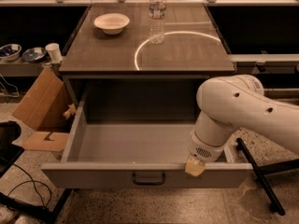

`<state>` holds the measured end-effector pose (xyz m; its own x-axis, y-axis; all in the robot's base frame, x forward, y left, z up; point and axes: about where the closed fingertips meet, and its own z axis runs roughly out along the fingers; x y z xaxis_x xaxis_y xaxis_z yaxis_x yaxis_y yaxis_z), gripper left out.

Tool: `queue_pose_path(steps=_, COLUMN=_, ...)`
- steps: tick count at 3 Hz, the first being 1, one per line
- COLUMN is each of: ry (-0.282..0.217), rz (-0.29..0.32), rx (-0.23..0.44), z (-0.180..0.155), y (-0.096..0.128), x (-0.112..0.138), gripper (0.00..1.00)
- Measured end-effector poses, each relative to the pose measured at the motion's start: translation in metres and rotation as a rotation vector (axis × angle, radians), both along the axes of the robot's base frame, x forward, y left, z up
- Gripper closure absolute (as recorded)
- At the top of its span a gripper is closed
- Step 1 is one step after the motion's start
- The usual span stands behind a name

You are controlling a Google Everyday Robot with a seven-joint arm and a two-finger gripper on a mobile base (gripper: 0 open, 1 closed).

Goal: Open top drawer

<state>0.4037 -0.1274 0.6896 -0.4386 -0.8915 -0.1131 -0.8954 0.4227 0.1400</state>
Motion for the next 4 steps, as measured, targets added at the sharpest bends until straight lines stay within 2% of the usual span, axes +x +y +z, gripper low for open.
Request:
queue_pose_path(steps=3, ry=0.000, rz=0.000, rx=0.000, z=0.0000, y=0.0000, x=0.0000, gripper=0.30)
queue_pose_path(steps=4, ry=-0.004, rz=0.003, rx=0.000, z=0.0052, y=-0.0006, x=0.0013, gripper=0.01)
